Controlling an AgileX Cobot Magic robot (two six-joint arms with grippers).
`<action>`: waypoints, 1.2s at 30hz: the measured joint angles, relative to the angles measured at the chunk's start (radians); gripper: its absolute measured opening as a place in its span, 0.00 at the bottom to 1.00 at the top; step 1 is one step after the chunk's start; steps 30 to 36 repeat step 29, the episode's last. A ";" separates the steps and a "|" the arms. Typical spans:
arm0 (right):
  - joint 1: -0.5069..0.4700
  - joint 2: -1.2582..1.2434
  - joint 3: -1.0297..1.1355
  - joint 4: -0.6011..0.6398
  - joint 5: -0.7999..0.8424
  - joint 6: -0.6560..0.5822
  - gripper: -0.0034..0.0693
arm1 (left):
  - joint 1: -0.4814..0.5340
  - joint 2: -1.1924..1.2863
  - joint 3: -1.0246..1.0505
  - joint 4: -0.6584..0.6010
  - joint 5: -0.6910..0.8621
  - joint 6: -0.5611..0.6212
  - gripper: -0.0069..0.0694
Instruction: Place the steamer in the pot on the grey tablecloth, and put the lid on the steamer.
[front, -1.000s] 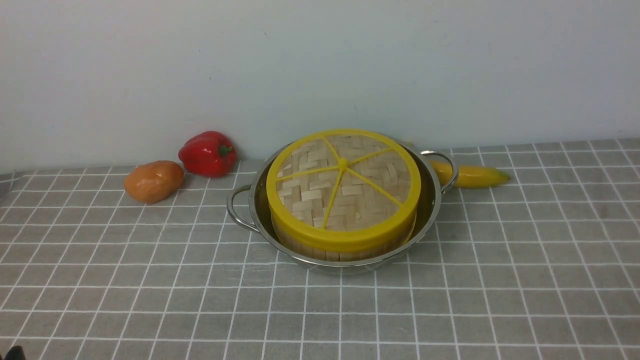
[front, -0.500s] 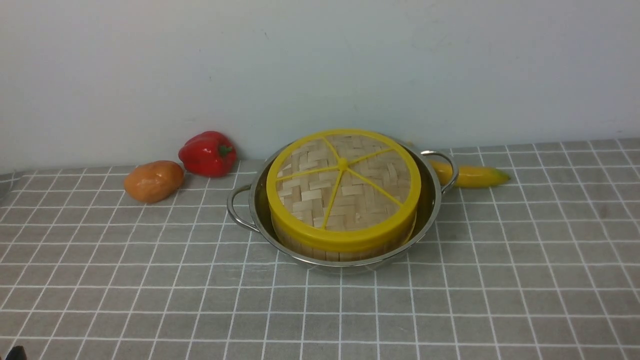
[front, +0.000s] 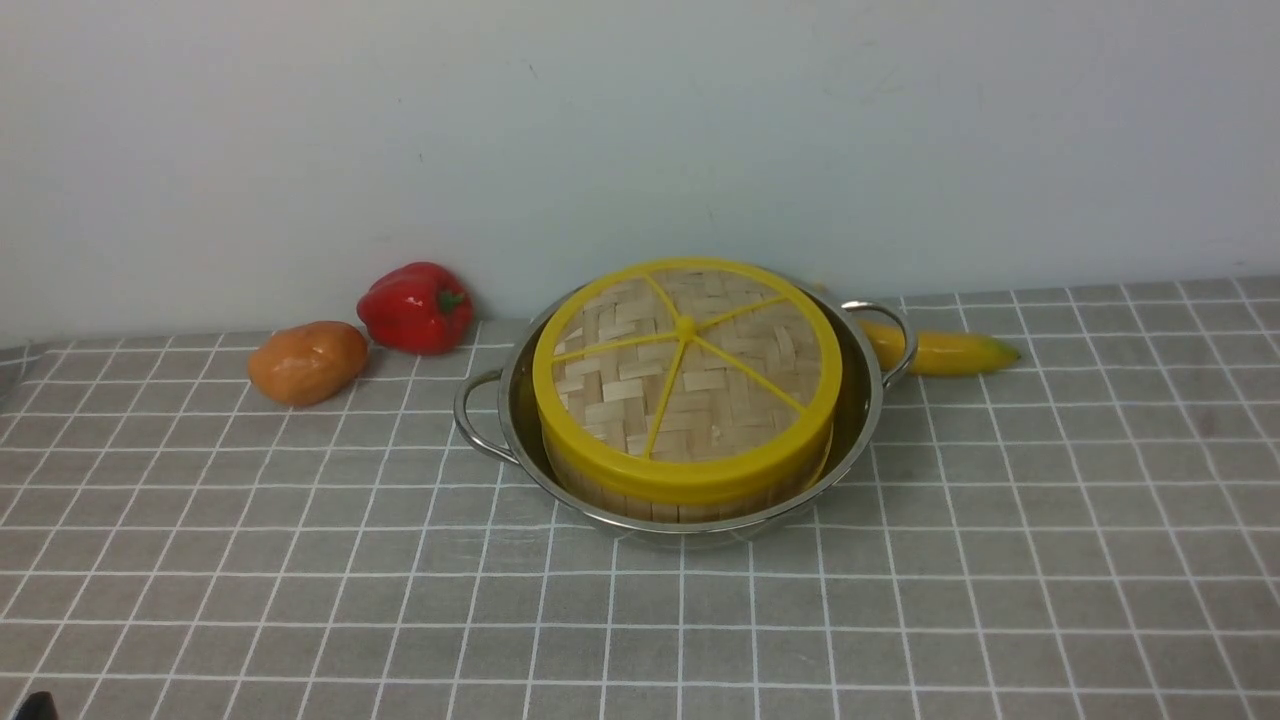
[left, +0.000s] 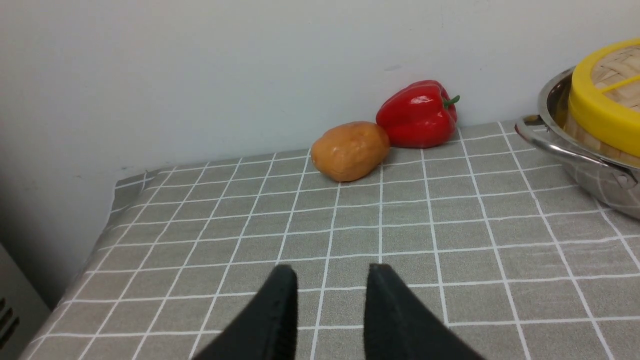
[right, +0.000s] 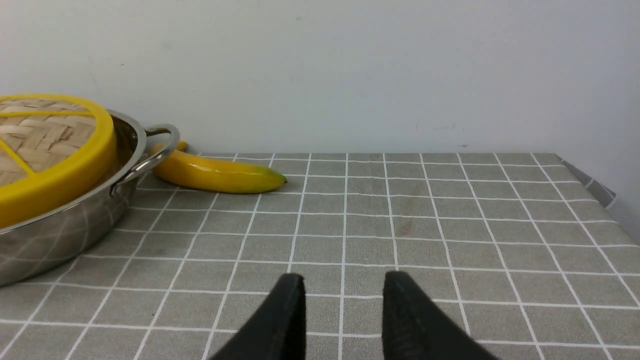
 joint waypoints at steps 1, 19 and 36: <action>0.000 0.000 0.000 0.000 0.000 0.000 0.38 | 0.000 0.000 0.000 0.000 0.000 0.000 0.34; 0.000 0.000 0.000 0.000 0.000 0.000 0.38 | 0.000 0.000 0.000 0.000 0.000 0.000 0.39; 0.000 0.000 0.000 0.000 0.000 0.000 0.38 | 0.000 0.000 0.000 0.000 0.000 0.000 0.41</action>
